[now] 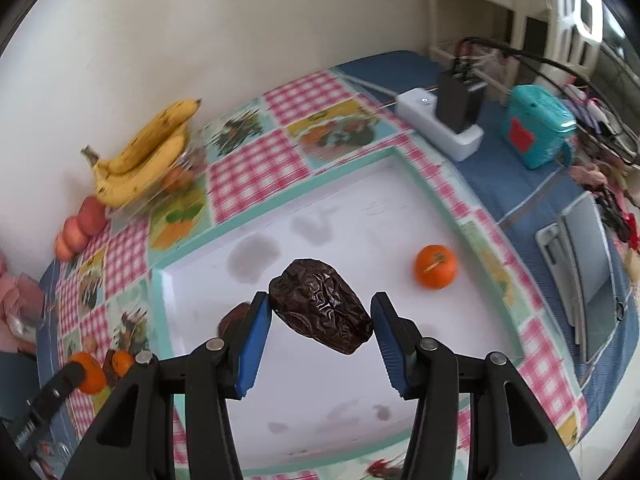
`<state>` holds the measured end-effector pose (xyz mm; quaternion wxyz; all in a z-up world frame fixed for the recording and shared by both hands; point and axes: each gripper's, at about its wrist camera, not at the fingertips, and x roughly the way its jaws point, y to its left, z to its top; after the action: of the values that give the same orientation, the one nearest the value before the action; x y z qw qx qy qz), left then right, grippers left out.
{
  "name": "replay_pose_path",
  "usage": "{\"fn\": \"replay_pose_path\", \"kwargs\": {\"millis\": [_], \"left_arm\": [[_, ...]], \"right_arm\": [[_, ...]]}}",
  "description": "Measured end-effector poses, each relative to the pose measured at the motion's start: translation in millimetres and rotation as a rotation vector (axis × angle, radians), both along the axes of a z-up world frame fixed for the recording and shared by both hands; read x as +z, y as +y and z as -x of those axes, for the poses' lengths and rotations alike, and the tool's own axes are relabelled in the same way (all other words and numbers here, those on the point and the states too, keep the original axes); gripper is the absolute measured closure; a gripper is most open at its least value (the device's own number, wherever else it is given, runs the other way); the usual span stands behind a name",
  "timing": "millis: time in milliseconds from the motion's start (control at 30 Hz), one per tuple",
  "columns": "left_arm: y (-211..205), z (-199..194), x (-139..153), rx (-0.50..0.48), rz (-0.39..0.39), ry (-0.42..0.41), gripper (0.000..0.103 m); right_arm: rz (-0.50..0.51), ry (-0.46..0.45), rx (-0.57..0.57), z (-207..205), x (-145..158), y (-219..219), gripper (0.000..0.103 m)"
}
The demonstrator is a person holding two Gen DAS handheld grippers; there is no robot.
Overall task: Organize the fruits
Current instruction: 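Carry the orange and date into the white tray and open both tools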
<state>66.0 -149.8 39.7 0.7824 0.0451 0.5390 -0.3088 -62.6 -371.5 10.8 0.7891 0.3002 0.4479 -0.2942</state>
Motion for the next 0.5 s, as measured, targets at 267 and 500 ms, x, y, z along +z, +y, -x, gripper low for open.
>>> {"fn": "replay_pose_path", "kwargs": {"millis": [267,500], "left_arm": [[-44.1,29.4,-12.2,-0.118,-0.043,0.004,0.067],[-60.2,42.5,-34.9,-0.174,-0.096,0.026,0.067]], "right_arm": [[0.023,-0.021,-0.039,14.7,10.9,-10.9,0.05],[0.003,-0.026,-0.021,12.1,8.1,-8.5,0.05]]}}
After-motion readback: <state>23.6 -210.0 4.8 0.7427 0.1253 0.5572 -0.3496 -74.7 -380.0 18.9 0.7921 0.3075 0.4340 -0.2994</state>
